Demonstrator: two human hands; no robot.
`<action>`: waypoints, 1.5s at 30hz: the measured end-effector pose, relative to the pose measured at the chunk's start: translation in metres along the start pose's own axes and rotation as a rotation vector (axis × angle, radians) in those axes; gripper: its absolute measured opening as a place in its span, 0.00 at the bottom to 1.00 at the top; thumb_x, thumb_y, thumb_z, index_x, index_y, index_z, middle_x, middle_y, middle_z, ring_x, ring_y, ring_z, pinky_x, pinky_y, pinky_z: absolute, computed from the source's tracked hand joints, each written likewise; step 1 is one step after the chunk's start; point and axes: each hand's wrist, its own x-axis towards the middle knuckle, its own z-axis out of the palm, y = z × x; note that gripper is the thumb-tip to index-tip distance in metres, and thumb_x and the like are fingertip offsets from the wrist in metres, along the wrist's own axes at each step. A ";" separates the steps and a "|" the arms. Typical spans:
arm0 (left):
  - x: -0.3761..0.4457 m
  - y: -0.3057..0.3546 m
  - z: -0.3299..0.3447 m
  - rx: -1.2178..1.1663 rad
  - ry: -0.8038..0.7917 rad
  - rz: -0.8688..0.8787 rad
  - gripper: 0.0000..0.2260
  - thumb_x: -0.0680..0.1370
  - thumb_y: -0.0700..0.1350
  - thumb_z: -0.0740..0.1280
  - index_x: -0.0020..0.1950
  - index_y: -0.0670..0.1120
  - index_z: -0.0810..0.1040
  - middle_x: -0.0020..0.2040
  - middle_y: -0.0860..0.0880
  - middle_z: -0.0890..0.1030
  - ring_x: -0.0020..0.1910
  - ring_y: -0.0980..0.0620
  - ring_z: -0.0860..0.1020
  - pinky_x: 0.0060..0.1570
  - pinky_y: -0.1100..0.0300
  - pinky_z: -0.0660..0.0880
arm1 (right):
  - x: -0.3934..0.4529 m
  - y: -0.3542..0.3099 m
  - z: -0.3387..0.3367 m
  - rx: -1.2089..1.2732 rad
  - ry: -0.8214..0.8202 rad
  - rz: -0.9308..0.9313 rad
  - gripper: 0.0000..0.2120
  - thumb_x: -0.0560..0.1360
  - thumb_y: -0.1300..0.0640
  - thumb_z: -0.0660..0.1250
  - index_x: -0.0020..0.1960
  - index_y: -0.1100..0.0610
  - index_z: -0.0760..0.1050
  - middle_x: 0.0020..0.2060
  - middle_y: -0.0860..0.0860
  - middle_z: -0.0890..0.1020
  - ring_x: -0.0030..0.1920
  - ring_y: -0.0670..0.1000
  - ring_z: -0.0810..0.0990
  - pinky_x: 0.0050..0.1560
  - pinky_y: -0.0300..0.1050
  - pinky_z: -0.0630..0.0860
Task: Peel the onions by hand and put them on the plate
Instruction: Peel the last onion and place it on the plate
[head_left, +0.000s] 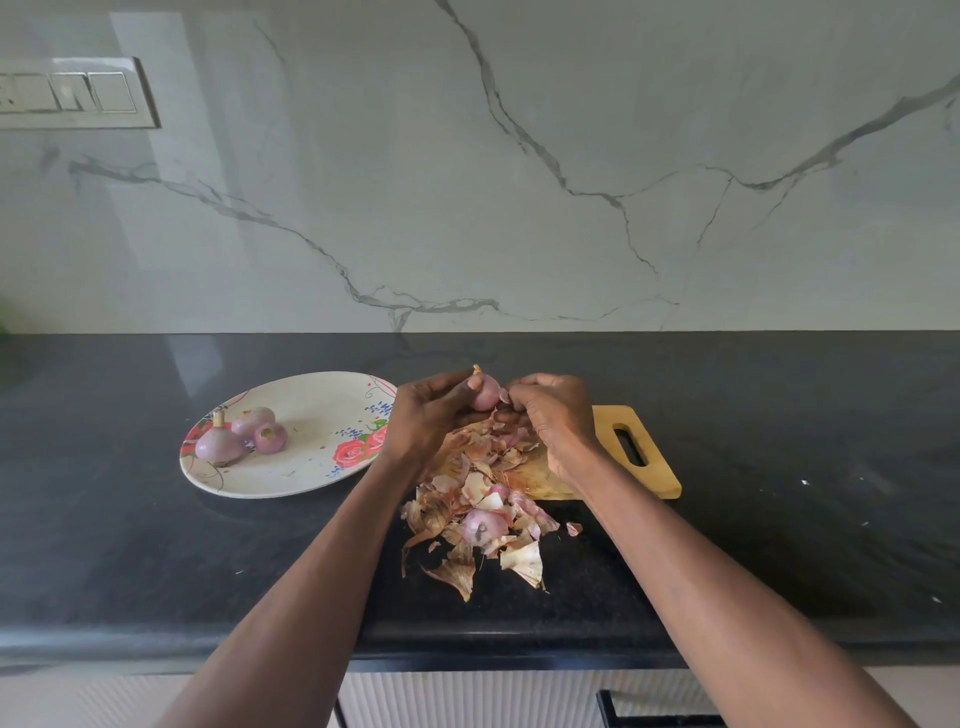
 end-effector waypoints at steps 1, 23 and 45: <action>0.001 -0.001 -0.001 0.005 0.004 0.001 0.10 0.80 0.39 0.68 0.59 0.37 0.81 0.50 0.39 0.86 0.48 0.45 0.86 0.48 0.57 0.83 | 0.000 -0.001 0.001 0.011 -0.006 -0.004 0.04 0.66 0.62 0.73 0.36 0.63 0.82 0.37 0.64 0.84 0.38 0.61 0.84 0.37 0.51 0.78; -0.003 0.001 0.003 0.002 -0.094 0.010 0.06 0.79 0.33 0.68 0.52 0.41 0.83 0.45 0.44 0.87 0.44 0.49 0.86 0.44 0.62 0.82 | -0.009 -0.001 0.006 -0.025 0.013 -0.112 0.12 0.68 0.56 0.80 0.31 0.58 0.81 0.27 0.51 0.84 0.30 0.49 0.84 0.28 0.40 0.78; 0.012 -0.001 -0.009 -0.292 0.117 -0.114 0.03 0.79 0.38 0.70 0.51 0.40 0.83 0.47 0.42 0.86 0.46 0.45 0.85 0.51 0.55 0.83 | 0.001 0.015 0.007 -0.714 -0.044 -0.466 0.11 0.72 0.56 0.71 0.33 0.60 0.81 0.27 0.53 0.81 0.25 0.50 0.77 0.28 0.47 0.76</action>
